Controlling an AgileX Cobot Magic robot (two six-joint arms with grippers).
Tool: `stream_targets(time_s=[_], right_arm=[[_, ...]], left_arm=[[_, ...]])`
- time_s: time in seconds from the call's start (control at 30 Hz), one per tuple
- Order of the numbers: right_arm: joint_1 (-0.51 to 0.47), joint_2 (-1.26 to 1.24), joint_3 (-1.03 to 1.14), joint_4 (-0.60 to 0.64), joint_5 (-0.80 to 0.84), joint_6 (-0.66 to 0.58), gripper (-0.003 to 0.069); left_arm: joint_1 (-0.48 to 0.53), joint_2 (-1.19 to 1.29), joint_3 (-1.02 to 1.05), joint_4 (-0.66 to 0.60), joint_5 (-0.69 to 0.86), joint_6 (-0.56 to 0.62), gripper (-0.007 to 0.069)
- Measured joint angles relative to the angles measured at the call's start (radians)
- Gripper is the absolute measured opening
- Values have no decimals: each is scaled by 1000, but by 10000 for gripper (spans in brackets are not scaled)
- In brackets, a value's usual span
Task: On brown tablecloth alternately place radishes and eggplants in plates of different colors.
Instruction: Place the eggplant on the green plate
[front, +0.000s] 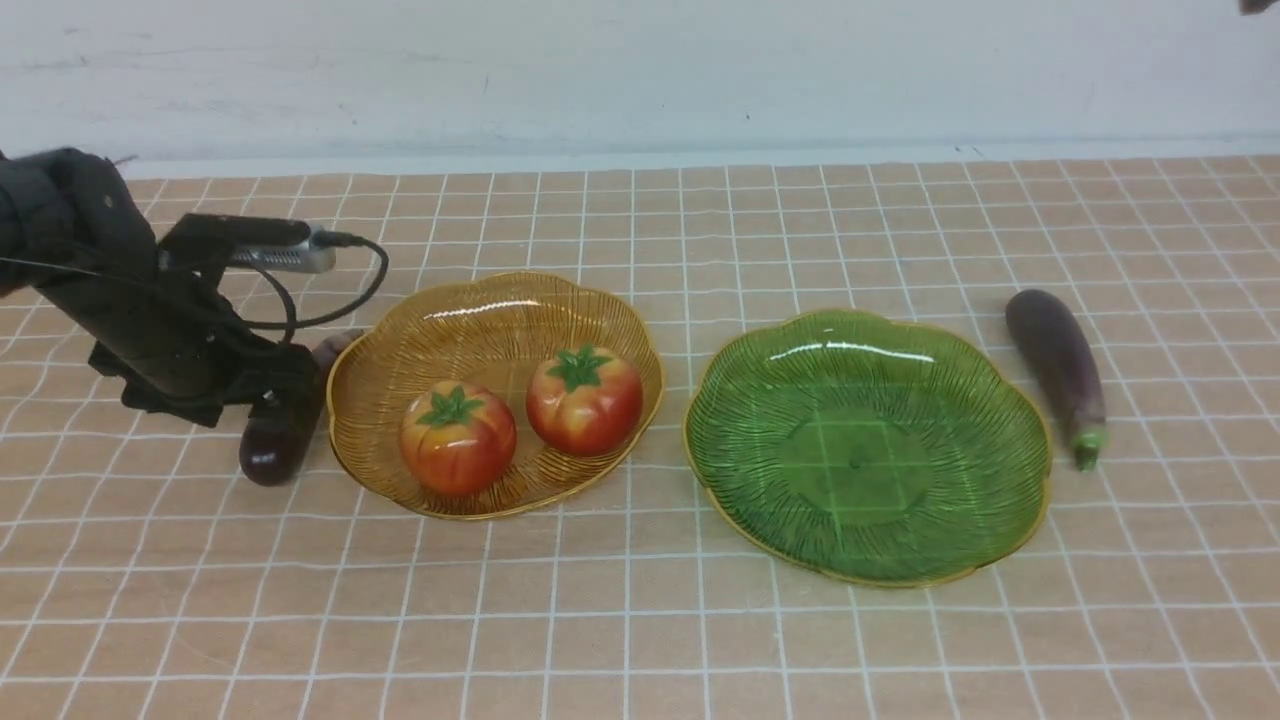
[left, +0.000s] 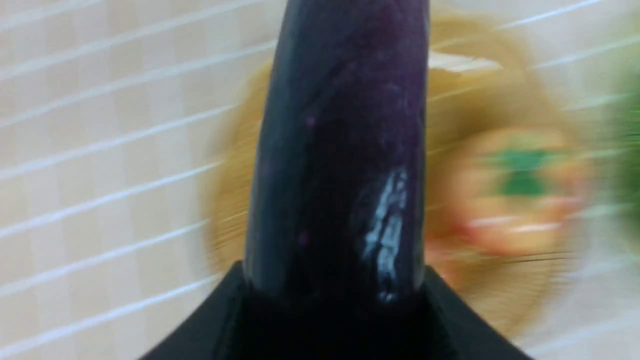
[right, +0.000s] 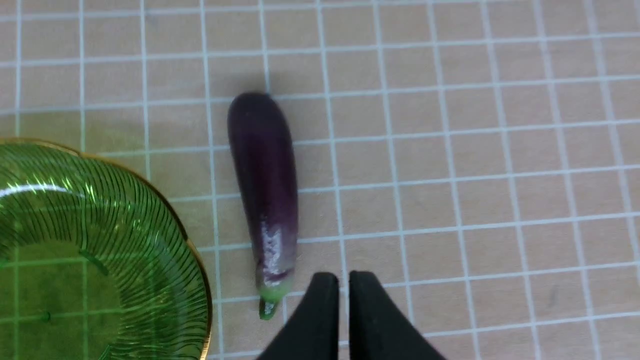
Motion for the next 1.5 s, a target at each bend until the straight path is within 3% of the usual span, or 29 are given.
stream_targets(time_s=[0.13, 0.3, 0.4, 0.53, 0.67, 0.7, 0.8, 0.93, 0.97, 1.03, 1.1, 1.13, 1.17, 1.23, 1.3, 1.5], right_arm=[[0, 73, 0, 11, -7, -5, 116], [0, 162, 0, 19, -14, -8, 286], [0, 215, 0, 19, -25, -7, 372], [0, 272, 0, 17, -66, 8, 486], [0, 334, -1, 27, -84, 11, 553], [0, 348, -1, 35, -90, 11, 557], [0, 383, -1, 68, -109, 6, 560], [0, 437, -1, 148, -139, -36, 559], [0, 448, -1, 159, -147, -44, 554], [0, 470, -1, 172, -154, -51, 526], [0, 486, -1, 174, -155, -55, 474], [0, 492, -2, 166, -155, -61, 424], [-2, 495, -5, 160, -154, -66, 329], [-2, 495, -5, 155, -154, -68, 328], [-2, 490, -7, 142, -151, -65, 332], [-18, 338, -8, 125, -94, -14, 332]], left_arm=[[-207, 55, -6, -87, -69, 0, 296], [-394, 205, -5, -114, -207, 1, 296], [-463, 300, -4, -109, -330, 3, 296], [-490, 383, -3, -109, -378, -2, 316], [-489, 406, -1, -105, -375, -14, 435], [-489, 406, -1, -105, -375, -18, 524], [-489, 401, -1, -104, -348, -19, 662], [-488, 360, -11, -101, -291, -46, 680], [-486, 338, -20, -95, -269, -64, 655], [-476, 269, -39, -67, -217, -104, 535], [-471, 217, -48, -35, -183, -126, 388], [-468, 193, -53, -18, -161, -133, 290], [-468, 170, -55, 7, -138, -138, 209], [-468, 120, -60, 52, -99, -145, 72], [-468, 73, -61, 91, -60, -163, 27], [-446, -67, -61, 240, 47, -242, -3]])
